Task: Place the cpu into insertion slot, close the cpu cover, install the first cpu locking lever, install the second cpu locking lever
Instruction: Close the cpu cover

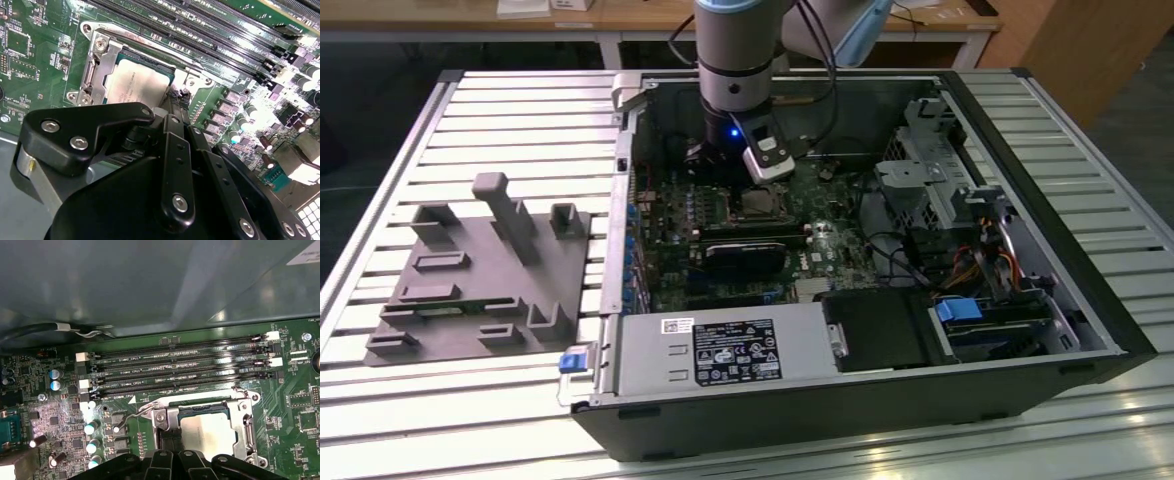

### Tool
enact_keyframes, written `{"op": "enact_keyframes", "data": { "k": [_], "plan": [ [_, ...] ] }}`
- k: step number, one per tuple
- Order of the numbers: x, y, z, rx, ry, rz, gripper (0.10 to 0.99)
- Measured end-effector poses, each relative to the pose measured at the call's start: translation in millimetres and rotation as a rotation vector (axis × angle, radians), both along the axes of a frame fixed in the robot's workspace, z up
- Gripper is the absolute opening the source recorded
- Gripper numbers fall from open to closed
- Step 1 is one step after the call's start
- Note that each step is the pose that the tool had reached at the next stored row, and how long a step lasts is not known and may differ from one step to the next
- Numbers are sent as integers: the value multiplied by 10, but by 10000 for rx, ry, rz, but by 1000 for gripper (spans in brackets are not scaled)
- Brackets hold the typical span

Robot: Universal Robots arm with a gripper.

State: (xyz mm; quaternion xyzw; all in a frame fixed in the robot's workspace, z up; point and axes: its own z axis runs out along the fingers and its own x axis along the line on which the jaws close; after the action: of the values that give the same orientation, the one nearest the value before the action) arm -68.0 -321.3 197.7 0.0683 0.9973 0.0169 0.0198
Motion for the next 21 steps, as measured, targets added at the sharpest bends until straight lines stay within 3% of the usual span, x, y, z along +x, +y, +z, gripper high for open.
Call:
{"op": "enact_keyframes", "data": {
  "k": [5,12,21],
  "plan": [
    [1,2,10,6,-8,0,102],
    [0,0,100,-7,-2,0,102],
    [44,0,100,-8,-3,0,102]
  ]
}}
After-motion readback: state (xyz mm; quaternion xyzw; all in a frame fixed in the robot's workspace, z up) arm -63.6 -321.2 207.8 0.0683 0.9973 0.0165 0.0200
